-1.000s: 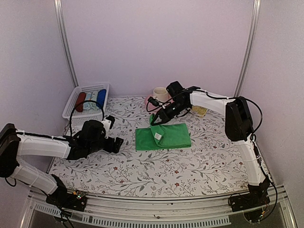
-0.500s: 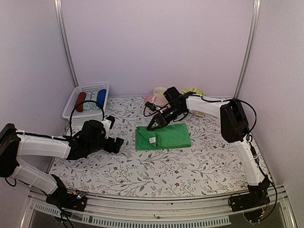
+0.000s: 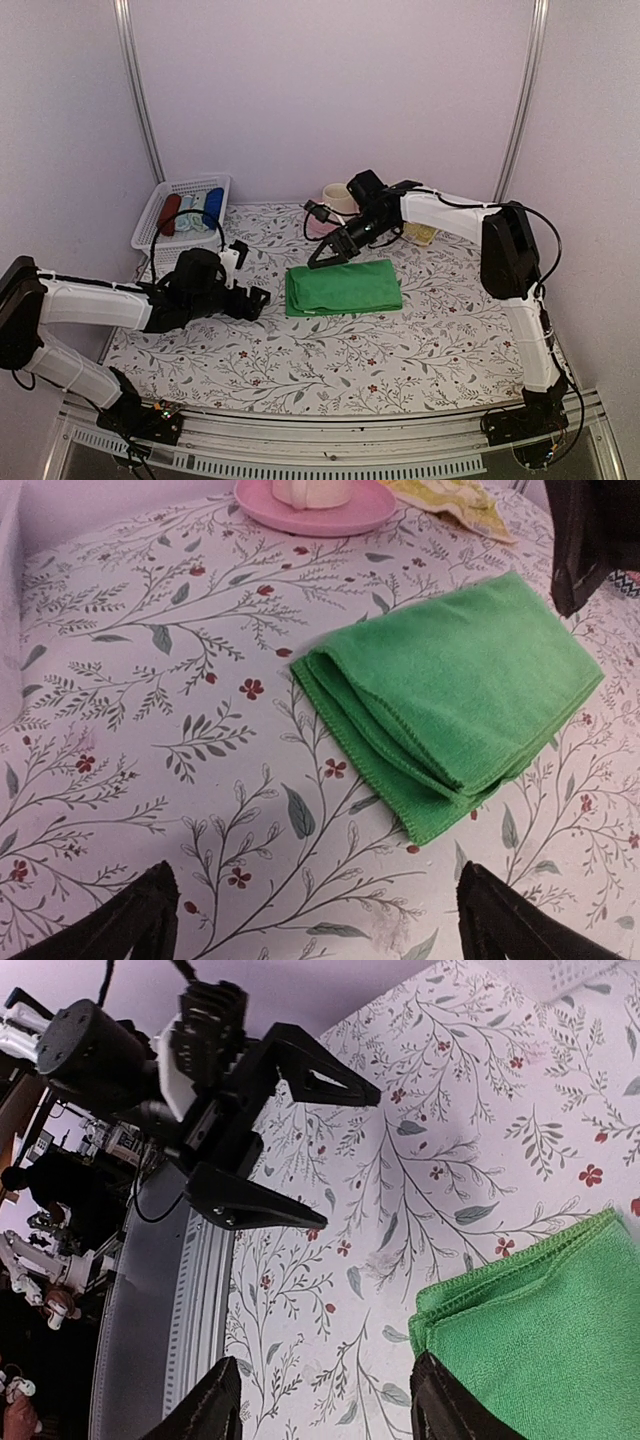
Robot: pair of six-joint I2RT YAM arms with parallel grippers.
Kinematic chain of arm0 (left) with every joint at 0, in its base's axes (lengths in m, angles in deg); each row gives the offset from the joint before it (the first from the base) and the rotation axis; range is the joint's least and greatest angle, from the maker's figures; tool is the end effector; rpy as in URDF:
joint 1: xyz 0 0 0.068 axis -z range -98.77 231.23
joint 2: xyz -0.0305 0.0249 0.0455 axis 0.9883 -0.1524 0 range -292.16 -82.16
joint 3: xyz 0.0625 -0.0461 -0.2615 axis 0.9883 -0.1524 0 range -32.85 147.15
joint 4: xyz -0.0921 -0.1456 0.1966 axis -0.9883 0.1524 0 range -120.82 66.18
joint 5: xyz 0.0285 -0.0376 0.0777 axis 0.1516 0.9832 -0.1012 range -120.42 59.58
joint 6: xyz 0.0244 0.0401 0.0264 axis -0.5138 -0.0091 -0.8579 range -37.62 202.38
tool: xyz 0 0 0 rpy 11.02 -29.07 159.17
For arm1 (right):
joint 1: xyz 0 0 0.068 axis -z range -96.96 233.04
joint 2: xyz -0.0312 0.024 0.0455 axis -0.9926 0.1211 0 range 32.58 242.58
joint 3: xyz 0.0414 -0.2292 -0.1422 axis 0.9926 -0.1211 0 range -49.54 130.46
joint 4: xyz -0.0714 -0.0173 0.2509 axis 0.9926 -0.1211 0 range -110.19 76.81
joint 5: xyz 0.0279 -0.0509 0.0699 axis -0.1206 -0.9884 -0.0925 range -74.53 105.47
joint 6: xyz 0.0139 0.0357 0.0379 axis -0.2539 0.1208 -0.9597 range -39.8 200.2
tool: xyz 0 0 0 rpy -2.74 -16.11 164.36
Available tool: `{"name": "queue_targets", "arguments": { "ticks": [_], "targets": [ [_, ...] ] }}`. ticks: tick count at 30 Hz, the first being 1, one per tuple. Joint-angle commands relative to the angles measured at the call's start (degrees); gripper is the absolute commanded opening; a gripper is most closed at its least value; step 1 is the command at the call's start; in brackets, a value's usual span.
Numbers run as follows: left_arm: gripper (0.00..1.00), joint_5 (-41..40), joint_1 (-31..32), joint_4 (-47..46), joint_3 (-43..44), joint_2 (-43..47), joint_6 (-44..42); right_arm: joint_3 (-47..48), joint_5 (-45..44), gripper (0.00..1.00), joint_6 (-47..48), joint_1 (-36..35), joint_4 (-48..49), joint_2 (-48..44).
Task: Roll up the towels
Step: Fold the towel at the center of the board.
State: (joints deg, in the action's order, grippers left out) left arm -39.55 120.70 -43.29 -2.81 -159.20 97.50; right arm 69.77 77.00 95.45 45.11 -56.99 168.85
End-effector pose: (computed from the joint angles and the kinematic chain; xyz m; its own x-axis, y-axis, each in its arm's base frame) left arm 0.2056 -0.1619 0.1708 -0.5599 0.1274 -0.8187 0.3943 0.9100 -0.1280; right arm 0.3807 0.3364 0.2026 -0.4980 -0.5469 -0.6730 -0.7904 -0.0330 0.6117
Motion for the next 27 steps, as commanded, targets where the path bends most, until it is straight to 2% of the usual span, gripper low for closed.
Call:
{"name": "queue_targets", "arguments": {
  "ticks": [1, 6, 12, 16, 20, 27],
  "targets": [
    [0.97, 2.97, -0.37, -0.81, 5.16, -2.45, 3.12, -3.66, 1.66, 0.60, 7.17, 1.34, -2.82, -9.93],
    [0.97, 8.87, -0.36, -0.51, 12.58, -10.54, 8.20, -9.81, -9.48, 0.61, 10.30, 2.03, -1.75, -16.62],
    [0.97, 15.72, -0.19, 0.41, 19.75, -20.42, 14.03, -21.82, -24.76, 0.60, 6.81, 7.48, 8.53, -21.59],
    [0.87, 15.67, 0.36, 1.58, 21.56, -22.71, 15.37, -26.42, -30.07, 0.58, 5.88, 9.85, 11.55, -20.81],
    [0.80, 16.20, 0.91, 2.07, 22.75, -24.50, 15.76, -27.29, -31.94, 0.57, 6.16, 9.90, 12.67, -17.89],
    [0.74, 16.22, 1.65, 3.39, 25.35, -27.93, 15.82, -25.96, -32.50, 0.52, 4.74, 9.90, 12.68, -14.06]
  ]
}}
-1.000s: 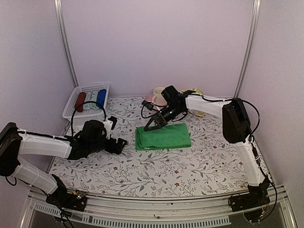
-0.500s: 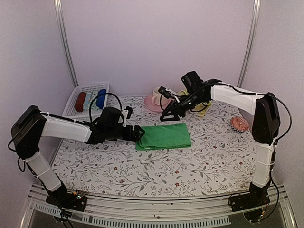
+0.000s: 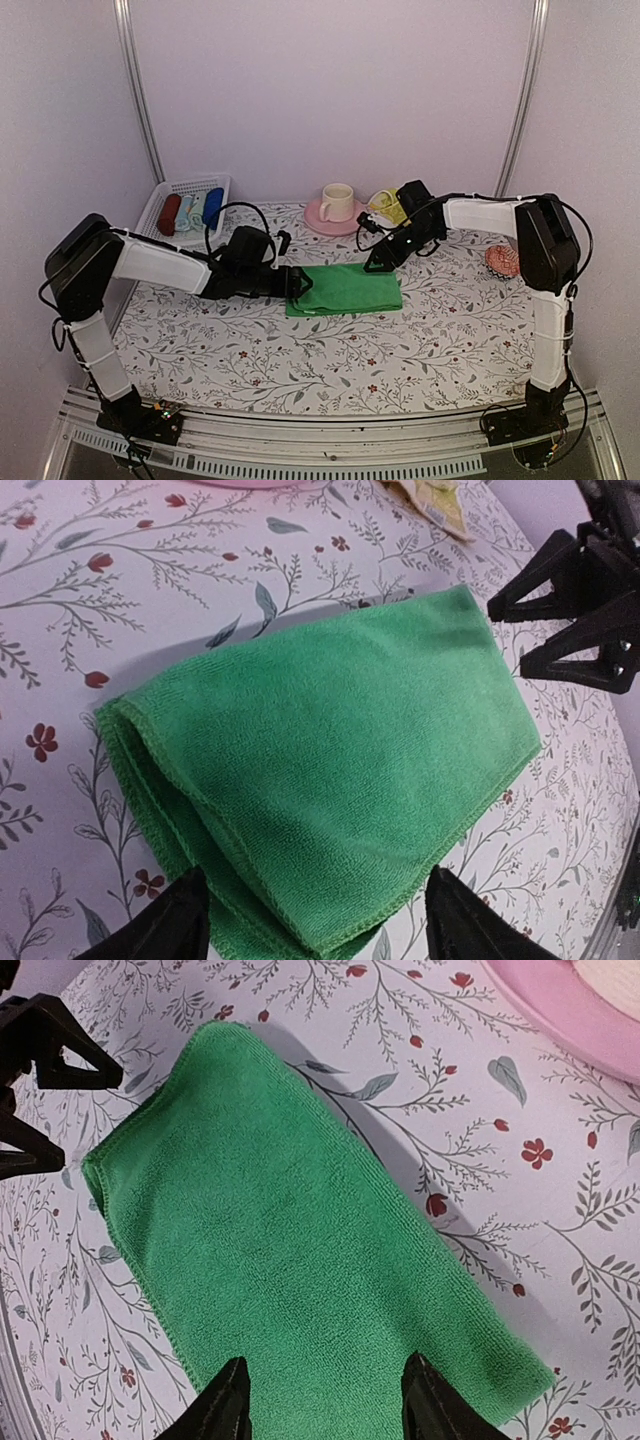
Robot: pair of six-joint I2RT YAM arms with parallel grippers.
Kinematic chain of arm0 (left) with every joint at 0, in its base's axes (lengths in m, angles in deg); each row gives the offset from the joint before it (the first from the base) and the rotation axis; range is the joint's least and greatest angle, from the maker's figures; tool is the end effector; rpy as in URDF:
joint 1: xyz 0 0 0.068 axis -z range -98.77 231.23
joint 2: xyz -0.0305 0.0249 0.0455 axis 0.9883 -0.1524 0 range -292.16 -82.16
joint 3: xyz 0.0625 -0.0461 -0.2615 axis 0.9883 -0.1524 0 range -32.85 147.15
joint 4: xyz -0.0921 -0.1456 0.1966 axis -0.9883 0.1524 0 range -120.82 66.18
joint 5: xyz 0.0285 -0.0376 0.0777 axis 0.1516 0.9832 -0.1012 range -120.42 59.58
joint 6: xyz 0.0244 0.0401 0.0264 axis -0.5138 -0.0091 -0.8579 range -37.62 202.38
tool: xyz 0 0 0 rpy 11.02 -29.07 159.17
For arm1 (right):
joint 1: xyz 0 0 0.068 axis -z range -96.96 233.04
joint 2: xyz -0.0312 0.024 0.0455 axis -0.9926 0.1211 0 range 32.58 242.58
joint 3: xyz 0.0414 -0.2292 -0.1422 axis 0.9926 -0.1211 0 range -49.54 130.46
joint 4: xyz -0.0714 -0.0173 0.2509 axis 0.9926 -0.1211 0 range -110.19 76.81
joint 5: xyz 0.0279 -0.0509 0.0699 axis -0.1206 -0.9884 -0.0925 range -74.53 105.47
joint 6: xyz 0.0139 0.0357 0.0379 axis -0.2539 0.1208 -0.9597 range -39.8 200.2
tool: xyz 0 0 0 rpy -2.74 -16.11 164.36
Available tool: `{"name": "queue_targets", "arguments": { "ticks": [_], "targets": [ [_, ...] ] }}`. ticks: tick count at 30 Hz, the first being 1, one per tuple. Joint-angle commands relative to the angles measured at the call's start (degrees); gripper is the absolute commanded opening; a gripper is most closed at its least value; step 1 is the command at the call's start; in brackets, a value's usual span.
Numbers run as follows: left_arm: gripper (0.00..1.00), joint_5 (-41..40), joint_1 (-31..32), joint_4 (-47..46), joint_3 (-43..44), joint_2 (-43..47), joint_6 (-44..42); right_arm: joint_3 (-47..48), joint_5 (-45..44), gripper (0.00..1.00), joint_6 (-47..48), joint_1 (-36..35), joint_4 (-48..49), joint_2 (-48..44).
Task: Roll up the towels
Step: Smooth out the towel at the center of the board.
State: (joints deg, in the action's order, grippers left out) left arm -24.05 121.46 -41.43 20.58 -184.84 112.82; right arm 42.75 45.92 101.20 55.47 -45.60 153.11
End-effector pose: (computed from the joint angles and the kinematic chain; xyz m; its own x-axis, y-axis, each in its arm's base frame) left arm 0.2790 -0.2411 0.1564 -0.7698 -0.0083 -0.6383 0.3689 0.8102 -0.4554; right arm 0.3903 0.2241 0.1867 -0.4995 -0.6092 -0.6159 -0.8549 0.4615 0.2368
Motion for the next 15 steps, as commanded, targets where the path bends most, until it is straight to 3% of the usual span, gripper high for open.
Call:
{"name": "queue_targets", "arguments": {
  "ticks": [1, 15],
  "targets": [
    [0.72, 0.87, 0.98, 1.70, 2.13, -2.66, 0.52, 1.05, -1.56, 0.51, -0.96, -0.46, 1.29, 1.71],
    [0.53, 0.61, 1.13, 4.88, 2.47, -4.57, 0.92, 1.75, -4.24, 0.50, -1.22, -0.44, 1.29, 2.99]
  ]
}}
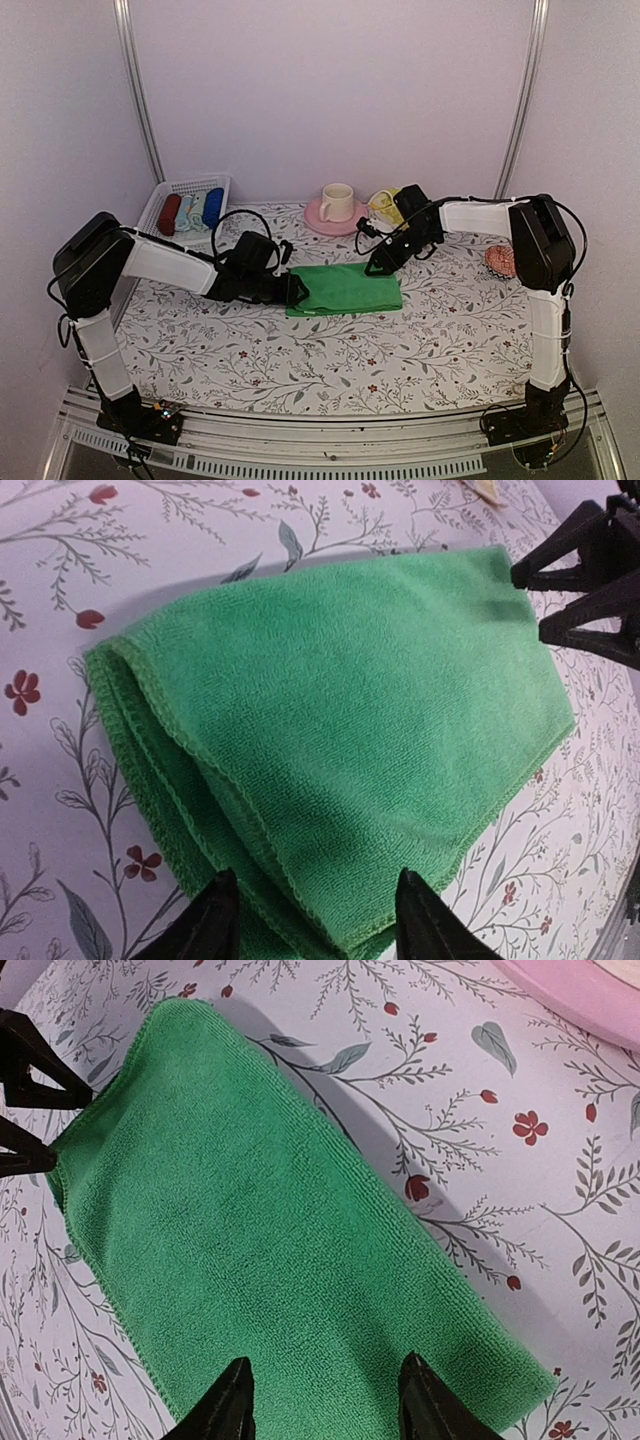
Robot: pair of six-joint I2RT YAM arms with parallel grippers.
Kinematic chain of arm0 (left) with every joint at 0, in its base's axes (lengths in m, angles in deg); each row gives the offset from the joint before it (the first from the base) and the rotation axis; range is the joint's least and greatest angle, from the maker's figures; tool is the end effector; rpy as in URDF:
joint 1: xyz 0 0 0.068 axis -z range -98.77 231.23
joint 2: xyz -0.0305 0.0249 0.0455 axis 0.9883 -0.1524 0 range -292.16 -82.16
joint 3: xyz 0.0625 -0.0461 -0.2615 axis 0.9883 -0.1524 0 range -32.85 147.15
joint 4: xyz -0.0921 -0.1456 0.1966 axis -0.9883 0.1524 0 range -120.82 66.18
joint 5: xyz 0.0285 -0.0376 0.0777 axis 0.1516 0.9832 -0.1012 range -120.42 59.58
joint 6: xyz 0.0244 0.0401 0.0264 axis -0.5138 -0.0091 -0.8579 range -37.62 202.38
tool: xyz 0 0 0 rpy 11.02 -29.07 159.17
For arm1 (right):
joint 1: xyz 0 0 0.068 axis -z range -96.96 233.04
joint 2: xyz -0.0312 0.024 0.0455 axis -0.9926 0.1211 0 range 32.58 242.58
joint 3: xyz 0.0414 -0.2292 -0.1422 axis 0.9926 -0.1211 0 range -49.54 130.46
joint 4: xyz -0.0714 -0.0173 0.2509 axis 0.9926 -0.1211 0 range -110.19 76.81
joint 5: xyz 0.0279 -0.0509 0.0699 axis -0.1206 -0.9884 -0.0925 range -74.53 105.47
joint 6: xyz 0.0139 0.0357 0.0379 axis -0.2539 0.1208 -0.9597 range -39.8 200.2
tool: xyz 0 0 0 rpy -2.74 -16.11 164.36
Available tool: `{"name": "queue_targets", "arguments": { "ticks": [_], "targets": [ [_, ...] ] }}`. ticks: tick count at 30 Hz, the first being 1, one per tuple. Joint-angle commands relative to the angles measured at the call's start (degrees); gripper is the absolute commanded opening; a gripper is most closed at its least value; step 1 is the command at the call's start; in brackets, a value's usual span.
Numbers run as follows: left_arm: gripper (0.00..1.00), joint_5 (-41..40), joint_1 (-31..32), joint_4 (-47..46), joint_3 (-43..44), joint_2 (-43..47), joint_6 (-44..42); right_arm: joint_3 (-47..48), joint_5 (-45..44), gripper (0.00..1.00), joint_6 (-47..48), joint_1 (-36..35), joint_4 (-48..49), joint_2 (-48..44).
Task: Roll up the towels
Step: Smooth out the towel at the center of the board.
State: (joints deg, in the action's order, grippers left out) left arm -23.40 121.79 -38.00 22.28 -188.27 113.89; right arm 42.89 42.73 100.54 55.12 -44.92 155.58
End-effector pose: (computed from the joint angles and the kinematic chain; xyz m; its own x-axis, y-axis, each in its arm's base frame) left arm 0.2806 -0.2457 0.1390 -0.8207 0.0196 -0.5711 0.3325 0.8292 -0.4493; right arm 0.3939 0.2272 0.1685 -0.5235 -0.6270 -0.5769 -0.8386 0.4989 0.2188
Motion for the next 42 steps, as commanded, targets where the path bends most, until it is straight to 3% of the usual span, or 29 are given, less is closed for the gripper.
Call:
{"name": "queue_targets", "arguments": {
  "ticks": [1, 10, 16, 22, 34, 38, 42],
  "targets": [
    [0.50, 0.04, 0.79, 1.51, 0.83, -1.31, -0.13, 1.62, -1.21, 0.50, -0.50, -0.11, 0.63, 0.38],
    [0.33, -0.69, 0.84, 2.74, 0.95, -2.20, -0.30, 1.53, -1.82, 0.49, -0.54, -0.11, 0.60, 0.57],
    [0.09, -2.03, 0.75, 3.58, 0.05, -1.34, -0.39, 1.45, -2.88, 0.49, -0.47, -0.12, 0.62, 0.92],
    [0.03, -3.00, 0.61, 4.21, -0.98, 0.40, -0.35, 1.62, -4.92, 0.49, -0.61, -0.14, 0.56, 2.13],
    [0.05, -4.72, 0.27, 5.06, -3.13, 2.36, -0.45, 1.80, -6.36, 0.49, -0.06, -0.12, 0.12, 2.90],
    [0.29, -4.49, 0.27, 5.19, -3.78, 2.34, -0.24, 2.04, -5.54, 0.50, 0.50, -0.12, -0.66, 2.59],
    [0.43, -5.85, -0.30, 5.36, -4.02, 4.13, -0.63, 1.79, -3.17, 0.50, 2.62, -0.20, -1.74, 0.34]
  ]
}}
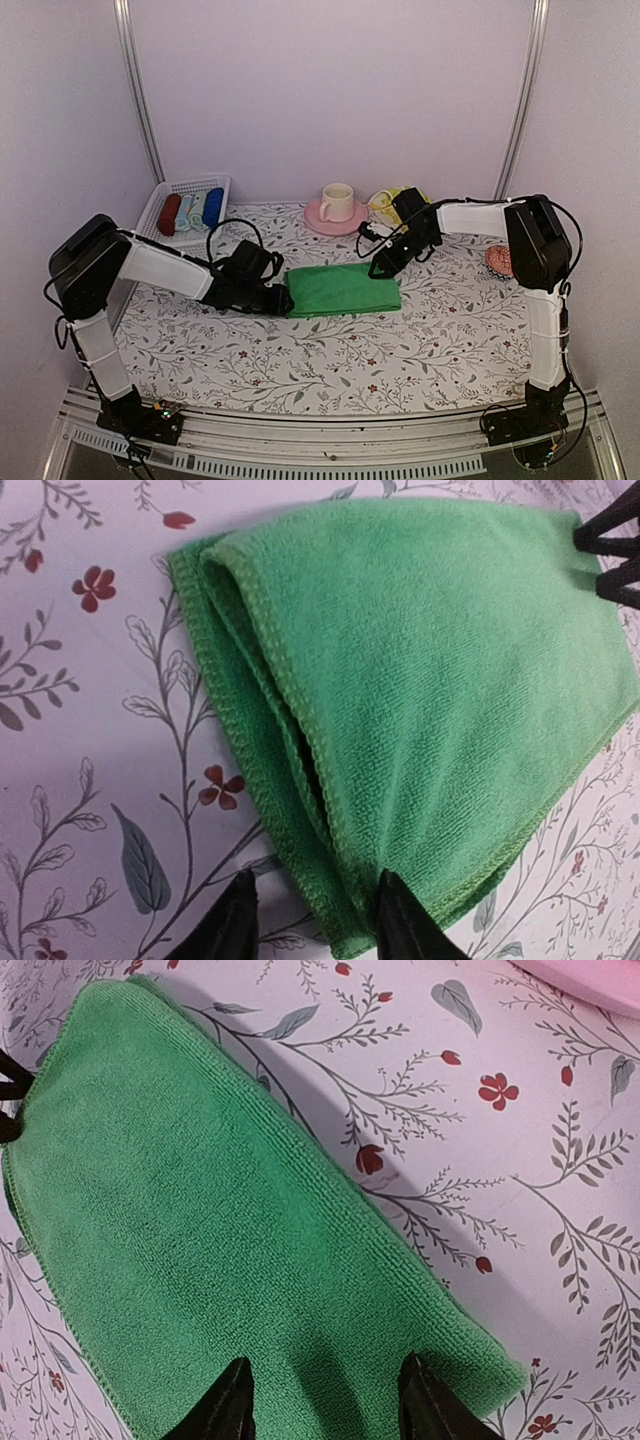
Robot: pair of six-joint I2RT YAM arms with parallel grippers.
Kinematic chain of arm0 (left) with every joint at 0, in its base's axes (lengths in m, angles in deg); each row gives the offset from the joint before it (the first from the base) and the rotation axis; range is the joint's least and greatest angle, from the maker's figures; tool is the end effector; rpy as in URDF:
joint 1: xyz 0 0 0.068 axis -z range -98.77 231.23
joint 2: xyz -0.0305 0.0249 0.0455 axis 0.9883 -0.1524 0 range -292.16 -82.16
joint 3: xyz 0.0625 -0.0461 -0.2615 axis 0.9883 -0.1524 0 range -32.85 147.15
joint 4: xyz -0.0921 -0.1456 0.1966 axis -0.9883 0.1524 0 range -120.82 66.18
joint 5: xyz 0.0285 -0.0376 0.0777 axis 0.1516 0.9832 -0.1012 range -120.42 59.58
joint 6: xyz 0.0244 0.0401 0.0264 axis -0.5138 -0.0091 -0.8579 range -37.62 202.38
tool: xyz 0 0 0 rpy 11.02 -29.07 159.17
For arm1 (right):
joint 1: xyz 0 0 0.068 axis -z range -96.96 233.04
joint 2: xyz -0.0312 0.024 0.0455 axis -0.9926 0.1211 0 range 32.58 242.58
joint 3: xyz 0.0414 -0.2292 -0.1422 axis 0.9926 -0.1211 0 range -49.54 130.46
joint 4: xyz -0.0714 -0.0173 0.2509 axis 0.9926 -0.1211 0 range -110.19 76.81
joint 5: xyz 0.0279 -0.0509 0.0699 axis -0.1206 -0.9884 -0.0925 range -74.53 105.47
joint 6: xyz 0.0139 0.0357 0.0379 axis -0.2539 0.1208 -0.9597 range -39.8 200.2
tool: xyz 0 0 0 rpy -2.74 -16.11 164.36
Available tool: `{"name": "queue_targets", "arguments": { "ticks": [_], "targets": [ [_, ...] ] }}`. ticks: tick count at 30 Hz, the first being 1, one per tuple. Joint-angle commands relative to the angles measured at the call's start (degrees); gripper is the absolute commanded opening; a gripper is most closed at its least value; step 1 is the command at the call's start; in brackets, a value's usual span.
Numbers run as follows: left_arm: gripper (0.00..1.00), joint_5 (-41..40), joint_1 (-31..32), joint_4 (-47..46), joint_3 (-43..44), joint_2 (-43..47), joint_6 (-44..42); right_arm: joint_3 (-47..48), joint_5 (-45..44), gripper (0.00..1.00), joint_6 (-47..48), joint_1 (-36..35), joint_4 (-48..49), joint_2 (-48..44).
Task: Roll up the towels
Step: Smooth out the towel at the center of the board.
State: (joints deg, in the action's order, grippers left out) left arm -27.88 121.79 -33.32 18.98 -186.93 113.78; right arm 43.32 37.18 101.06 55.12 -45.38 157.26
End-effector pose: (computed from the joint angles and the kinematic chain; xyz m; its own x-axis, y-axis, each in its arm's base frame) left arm 0.2669 -0.2304 0.1251 -0.8496 0.0420 -0.5258 0.2676 0.8934 -0.3610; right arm 0.3976 0.2256 0.1562 -0.5363 -0.6585 -0.5280 -0.8231 0.5463 0.1548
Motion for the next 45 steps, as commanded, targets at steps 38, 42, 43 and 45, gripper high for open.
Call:
{"name": "queue_targets", "arguments": {
  "ticks": [38, 42, 43, 45],
  "targets": [
    [0.65, 9.37, -8.96, -7.05, 5.19, 0.40, -10.52, -7.86, 13.89, 0.50, 14.59, -4.69, -7.28, -8.91],
    [0.57, 12.38, -10.14, -6.52, 9.56, -4.91, -11.61, -7.87, 13.83, 0.50, 14.72, -4.72, -7.44, -8.56],
    [0.55, 12.93, -10.30, -6.13, 10.43, -5.94, -11.96, -7.89, 13.68, 0.50, 14.80, -4.71, -7.45, -8.58],
    [0.51, 11.93, -10.53, -4.34, 12.11, -7.31, -12.57, -8.02, 13.42, 0.49, 15.03, -4.73, -7.45, -8.73]
  ]
}}
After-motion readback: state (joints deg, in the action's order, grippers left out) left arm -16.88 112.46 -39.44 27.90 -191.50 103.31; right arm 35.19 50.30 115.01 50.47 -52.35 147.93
